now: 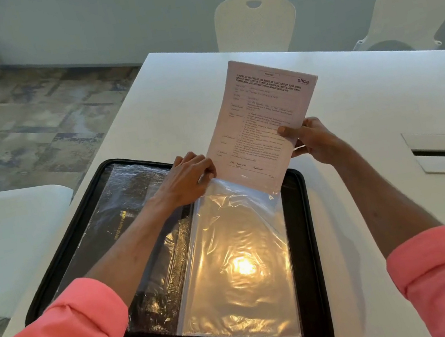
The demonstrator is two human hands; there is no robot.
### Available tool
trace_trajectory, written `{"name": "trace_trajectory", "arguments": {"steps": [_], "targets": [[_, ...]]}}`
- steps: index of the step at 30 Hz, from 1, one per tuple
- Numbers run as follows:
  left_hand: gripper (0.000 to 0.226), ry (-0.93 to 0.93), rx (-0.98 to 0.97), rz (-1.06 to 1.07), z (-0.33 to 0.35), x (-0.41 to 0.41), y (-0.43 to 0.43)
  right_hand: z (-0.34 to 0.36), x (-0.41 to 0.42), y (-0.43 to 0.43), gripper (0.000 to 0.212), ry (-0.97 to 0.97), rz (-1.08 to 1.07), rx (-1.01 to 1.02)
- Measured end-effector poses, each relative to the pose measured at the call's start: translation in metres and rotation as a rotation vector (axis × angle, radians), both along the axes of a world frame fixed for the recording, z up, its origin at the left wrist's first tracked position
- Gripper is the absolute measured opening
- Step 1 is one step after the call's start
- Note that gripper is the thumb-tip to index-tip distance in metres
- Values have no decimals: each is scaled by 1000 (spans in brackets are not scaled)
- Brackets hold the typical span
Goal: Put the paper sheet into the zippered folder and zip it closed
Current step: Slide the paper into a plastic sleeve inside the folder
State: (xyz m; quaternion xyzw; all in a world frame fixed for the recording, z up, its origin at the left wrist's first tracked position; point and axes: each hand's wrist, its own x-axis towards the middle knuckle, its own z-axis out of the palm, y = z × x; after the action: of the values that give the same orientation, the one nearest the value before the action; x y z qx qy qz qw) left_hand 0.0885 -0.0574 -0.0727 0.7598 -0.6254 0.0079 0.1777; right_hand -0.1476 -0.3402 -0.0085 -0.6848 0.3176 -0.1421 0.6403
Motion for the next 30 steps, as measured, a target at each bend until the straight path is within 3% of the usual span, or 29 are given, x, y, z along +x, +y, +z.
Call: {"name": "trace_trajectory", "arguments": {"steps": [14,23,30], "targets": [[18,-13,-33,67,-2,11,7,1,13,-8,39,4,26,-4],[19,-146,-149,108,8,-53,-25,-4,10,-10,39,6,-14,25],[24,-47,-67,-64,9,-92,-55,-1,11,-9,31,11,12,-2]]}}
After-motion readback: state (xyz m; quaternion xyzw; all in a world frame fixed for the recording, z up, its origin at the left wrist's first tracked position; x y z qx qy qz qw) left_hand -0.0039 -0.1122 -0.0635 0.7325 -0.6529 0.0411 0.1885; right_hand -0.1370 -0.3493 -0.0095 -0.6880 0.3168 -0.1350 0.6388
